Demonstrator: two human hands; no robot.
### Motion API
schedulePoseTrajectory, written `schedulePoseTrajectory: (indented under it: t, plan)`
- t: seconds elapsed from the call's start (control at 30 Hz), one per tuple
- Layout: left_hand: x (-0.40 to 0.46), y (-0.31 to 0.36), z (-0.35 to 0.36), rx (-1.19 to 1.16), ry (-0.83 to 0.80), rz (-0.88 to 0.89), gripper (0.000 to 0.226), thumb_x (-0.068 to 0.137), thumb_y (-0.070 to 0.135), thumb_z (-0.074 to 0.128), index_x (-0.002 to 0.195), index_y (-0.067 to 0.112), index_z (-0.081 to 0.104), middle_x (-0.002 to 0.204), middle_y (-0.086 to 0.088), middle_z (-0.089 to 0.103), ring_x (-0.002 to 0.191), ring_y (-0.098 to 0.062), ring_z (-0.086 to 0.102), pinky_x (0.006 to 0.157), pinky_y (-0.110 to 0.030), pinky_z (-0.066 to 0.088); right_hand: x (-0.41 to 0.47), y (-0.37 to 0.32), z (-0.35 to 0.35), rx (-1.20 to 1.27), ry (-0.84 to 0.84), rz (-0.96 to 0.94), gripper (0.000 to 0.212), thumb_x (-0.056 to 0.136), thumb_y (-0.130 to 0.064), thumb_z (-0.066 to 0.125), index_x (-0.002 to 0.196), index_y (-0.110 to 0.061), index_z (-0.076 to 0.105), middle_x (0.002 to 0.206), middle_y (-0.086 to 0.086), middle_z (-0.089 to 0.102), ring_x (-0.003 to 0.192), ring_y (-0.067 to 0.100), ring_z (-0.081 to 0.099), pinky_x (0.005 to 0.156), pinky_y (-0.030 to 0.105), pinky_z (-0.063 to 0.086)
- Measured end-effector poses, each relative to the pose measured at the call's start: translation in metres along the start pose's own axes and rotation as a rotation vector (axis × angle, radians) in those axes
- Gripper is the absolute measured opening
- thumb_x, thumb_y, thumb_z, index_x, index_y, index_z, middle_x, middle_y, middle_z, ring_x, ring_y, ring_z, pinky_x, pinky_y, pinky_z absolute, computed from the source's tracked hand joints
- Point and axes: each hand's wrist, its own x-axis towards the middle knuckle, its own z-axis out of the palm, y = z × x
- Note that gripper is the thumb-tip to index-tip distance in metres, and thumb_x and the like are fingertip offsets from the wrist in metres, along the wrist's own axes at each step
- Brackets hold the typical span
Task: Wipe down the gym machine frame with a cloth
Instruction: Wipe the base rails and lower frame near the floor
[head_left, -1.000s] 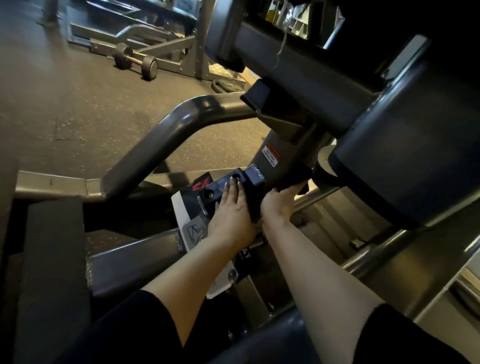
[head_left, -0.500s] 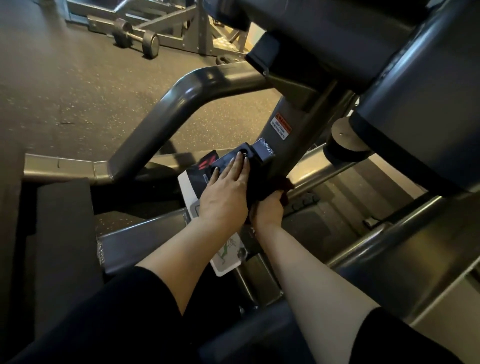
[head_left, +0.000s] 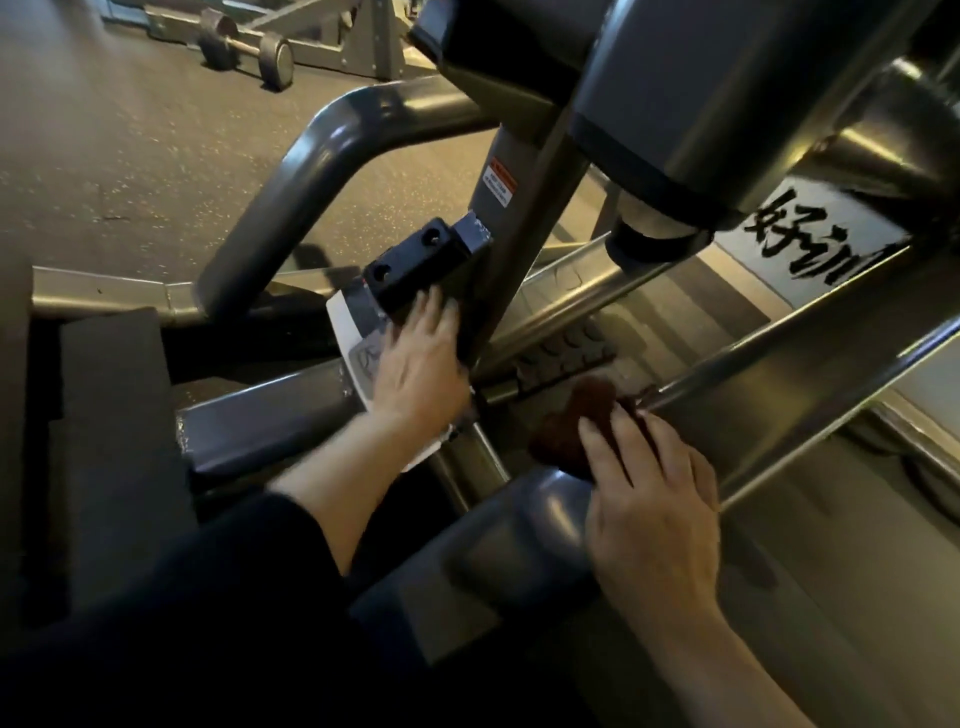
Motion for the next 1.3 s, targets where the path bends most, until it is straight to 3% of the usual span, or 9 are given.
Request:
schedulePoseTrajectory:
  t: [0.17, 0.3, 0.43, 0.57, 0.63, 0.77, 0.87, 1.0, 1.3]
  plan:
    - [-0.118, 0.026, 0.069, -0.439, 0.051, -0.051, 0.039, 0.098, 0.012, 0.048, 0.137, 0.012, 0.051, 0.145, -0.004, 0.047, 0.135, -0.016, 0.042, 0.114, -0.031, 0.033, -0.006, -0.001, 0.011, 0.081, 0.127, -0.034, 0.044, 0.089, -0.021, 0.036, 0.119, -0.008, 0.066, 0.126, 0.013, 0.063, 0.124, 0.031, 0.051, 0.101, 0.05, 0.039]
    - [-0.132, 0.047, 0.078, -0.508, 0.214, -0.236, 0.021, 0.101, 0.022, 0.04, 0.112, 0.023, 0.058, 0.113, 0.009, 0.056, 0.098, 0.0, 0.052, 0.083, -0.009, 0.04, -0.009, 0.012, 0.022, 0.089, 0.177, -0.185, 0.037, 0.089, -0.017, 0.046, 0.119, -0.009, 0.067, 0.126, 0.012, 0.064, 0.125, 0.029, 0.048, 0.104, 0.043, 0.031]
    - [-0.136, 0.061, 0.086, -0.586, 0.341, -0.319, 0.03, 0.097, 0.038, 0.028, 0.093, 0.025, 0.055, 0.088, 0.01, 0.062, 0.081, -0.004, 0.06, 0.071, -0.029, 0.049, -0.012, 0.018, 0.027, 0.167, 0.237, -0.292, 0.035, 0.093, -0.018, 0.042, 0.115, -0.01, 0.069, 0.121, 0.01, 0.067, 0.122, 0.028, 0.054, 0.103, 0.041, 0.033]
    - [-0.14, 0.064, 0.093, -0.547, 0.471, -0.307, 0.018, 0.097, 0.027, 0.045, 0.1, 0.019, 0.061, 0.095, 0.005, 0.067, 0.089, -0.012, 0.065, 0.08, -0.044, 0.054, -0.026, 0.029, 0.04, 0.259, 0.381, -0.429, 0.033, 0.095, -0.019, 0.044, 0.111, -0.011, 0.071, 0.118, 0.01, 0.069, 0.118, 0.027, 0.056, 0.1, 0.039, 0.036]
    - [-0.136, 0.075, 0.089, -0.472, 0.492, -0.246, 0.029, 0.096, 0.029, 0.042, 0.107, 0.012, 0.063, 0.103, -0.002, 0.067, 0.093, -0.019, 0.064, 0.083, -0.045, 0.053, -0.022, 0.045, 0.042, 0.314, 0.435, -0.431, 0.033, 0.091, -0.019, 0.046, 0.112, -0.01, 0.07, 0.118, 0.013, 0.068, 0.117, 0.03, 0.055, 0.097, 0.041, 0.037]
    - [-0.123, 0.106, 0.082, -0.248, 0.348, -0.127, 0.051, 0.097, 0.045, 0.033, 0.133, 0.015, 0.053, 0.127, -0.004, 0.058, 0.115, -0.016, 0.053, 0.098, -0.03, 0.041, 0.013, 0.107, 0.045, 0.473, 0.528, -0.134, 0.04, 0.084, -0.015, 0.045, 0.115, -0.006, 0.068, 0.117, 0.018, 0.066, 0.115, 0.038, 0.056, 0.095, 0.046, 0.04]
    - [-0.122, 0.107, 0.082, -0.263, 0.307, -0.145, 0.058, 0.093, 0.054, 0.03, 0.139, 0.023, 0.047, 0.13, 0.004, 0.053, 0.115, -0.009, 0.047, 0.092, -0.023, 0.035, 0.022, 0.129, 0.048, 0.545, 0.571, -0.002, 0.039, 0.084, -0.012, 0.046, 0.116, -0.007, 0.068, 0.12, 0.014, 0.065, 0.117, 0.037, 0.053, 0.096, 0.044, 0.04]
    - [-0.125, 0.103, 0.083, -0.314, 0.281, -0.156, 0.06, 0.091, 0.06, 0.033, 0.139, 0.028, 0.045, 0.13, 0.008, 0.052, 0.107, 0.0, 0.042, 0.09, -0.021, 0.034, 0.014, 0.111, 0.051, 0.606, 0.617, 0.016, 0.038, 0.084, -0.01, 0.046, 0.114, -0.006, 0.07, 0.119, 0.012, 0.066, 0.116, 0.036, 0.054, 0.096, 0.044, 0.042]
    - [-0.131, 0.103, 0.084, -0.227, 0.26, -0.06, 0.095, 0.073, 0.08, 0.041, 0.145, 0.019, 0.037, 0.138, 0.001, 0.048, 0.126, -0.015, 0.045, 0.104, -0.041, 0.04, -0.02, 0.078, 0.055, 0.711, 0.645, -0.062, 0.037, 0.087, -0.006, 0.045, 0.117, -0.002, 0.067, 0.122, 0.015, 0.064, 0.122, 0.026, 0.045, 0.102, 0.051, 0.041]
